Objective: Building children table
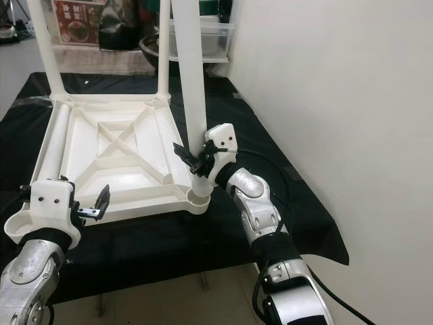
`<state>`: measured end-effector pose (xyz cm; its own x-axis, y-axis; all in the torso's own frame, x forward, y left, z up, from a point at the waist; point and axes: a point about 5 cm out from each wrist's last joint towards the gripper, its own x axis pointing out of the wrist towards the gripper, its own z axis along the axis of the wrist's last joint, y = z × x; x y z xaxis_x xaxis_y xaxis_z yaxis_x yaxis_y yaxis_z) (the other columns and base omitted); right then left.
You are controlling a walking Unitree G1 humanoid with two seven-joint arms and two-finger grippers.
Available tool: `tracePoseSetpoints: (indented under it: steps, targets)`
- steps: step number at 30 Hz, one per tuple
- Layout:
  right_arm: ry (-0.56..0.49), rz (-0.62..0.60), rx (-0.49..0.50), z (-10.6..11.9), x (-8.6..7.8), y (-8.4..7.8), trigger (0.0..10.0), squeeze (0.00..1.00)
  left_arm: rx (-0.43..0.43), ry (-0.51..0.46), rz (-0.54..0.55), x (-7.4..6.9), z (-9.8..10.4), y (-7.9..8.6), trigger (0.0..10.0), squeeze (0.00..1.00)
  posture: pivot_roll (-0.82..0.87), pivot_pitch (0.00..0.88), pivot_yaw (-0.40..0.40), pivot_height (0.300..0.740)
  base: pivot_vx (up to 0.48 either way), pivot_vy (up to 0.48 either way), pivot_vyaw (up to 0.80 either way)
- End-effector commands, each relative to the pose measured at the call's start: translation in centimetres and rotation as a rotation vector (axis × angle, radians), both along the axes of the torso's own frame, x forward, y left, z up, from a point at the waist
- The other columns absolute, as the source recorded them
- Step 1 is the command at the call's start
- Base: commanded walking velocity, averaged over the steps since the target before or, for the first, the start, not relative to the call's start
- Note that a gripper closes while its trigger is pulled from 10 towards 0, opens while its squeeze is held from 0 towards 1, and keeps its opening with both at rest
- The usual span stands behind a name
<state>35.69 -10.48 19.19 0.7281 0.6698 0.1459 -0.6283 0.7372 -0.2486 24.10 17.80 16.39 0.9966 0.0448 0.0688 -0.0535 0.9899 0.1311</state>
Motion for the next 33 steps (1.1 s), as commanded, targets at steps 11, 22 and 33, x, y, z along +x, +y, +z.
tracePoseSetpoints:
  steps: [11, 22, 33]
  targets:
    - [0.122, 0.1, 0.06, -3.0, -2.4, 0.5, 10.0, 0.0, 0.0, 0.001, 0.002, -0.1, -0.1, 0.3, 10.0, 0.0, 0.12, 0.0, -0.125, 0.74, 0.0, 0.0, 0.0]
    - [0.295, 0.123, 0.151, -4.5, -2.8, 1.1, 10.0, 0.0, -0.034, -0.001, 0.012, -0.1, 0.0, 0.5, 10.0, 0.0, 0.13, 0.0, -0.133, 0.74, 0.0, 0.0, 0.0]
    - [0.354, 0.221, 0.067, -4.7, -2.0, 0.5, 10.0, 0.0, -0.053, -0.001, 0.025, -0.1, 0.0, 0.6, 10.0, 0.0, 0.14, 0.0, -0.147, 0.74, 0.0, 0.0, 0.0]
